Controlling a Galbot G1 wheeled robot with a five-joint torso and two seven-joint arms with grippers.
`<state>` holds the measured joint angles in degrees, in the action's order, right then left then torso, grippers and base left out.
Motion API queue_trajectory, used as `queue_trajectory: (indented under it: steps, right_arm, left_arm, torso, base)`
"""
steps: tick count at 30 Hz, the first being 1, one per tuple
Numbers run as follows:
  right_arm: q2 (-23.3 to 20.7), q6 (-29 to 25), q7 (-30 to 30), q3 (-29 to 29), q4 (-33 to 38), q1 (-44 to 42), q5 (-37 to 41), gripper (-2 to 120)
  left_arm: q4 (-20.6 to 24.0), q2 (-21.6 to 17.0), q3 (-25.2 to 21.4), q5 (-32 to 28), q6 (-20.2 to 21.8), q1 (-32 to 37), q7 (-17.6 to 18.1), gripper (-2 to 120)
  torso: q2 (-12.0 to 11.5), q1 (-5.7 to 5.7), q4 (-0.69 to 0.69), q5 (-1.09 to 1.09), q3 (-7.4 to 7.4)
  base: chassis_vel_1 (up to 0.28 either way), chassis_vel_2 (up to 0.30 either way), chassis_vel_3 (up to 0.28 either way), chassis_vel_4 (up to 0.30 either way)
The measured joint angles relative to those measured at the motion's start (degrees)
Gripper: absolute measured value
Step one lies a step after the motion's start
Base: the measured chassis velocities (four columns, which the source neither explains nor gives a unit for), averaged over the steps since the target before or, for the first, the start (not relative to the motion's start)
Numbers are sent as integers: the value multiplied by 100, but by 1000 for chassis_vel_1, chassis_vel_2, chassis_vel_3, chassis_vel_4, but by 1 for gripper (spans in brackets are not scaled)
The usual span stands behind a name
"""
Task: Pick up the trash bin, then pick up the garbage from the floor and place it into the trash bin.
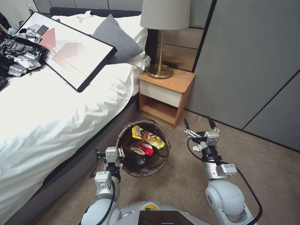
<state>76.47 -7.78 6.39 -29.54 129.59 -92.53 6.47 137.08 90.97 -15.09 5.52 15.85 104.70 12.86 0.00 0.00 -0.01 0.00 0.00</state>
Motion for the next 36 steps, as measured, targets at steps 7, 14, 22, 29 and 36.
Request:
queue_trajectory:
  steps: [7,14,22,29,36]
  right_arm:
    - [-60,616,229,-193,-118,323,317,100]
    - [-110,1039,395,-352,-354,550,538,100]
    - [-200,1886,639,-406,-1113,1042,1251,100]
    - [-308,2871,808,-305,-1865,1430,2003,100]
    - [-329,3339,979,-29,-3087,2107,2194,100]
  left_arm:
    - [0,0,0,0,0,0,0,0]
    - [0,0,0,0,0,0,0,0]
    - [0,0,0,0,0,0,0,0]
    - [0,0,0,0,0,0,1,0]
    - [0,0,0,0,0,0,0,0]
  torso:
    - [0,0,1,0,0]
    - [0,0,1,0,0]
    - [0,0,1,1,0]
    - [0,0,1,1,0]
    - [0,0,2,0,0]
  base:
    - [0,0,0,0]
    - [0,0,0,0]
    - [0,0,0,0]
    - [0,0,0,0]
    - [0,0,0,0]
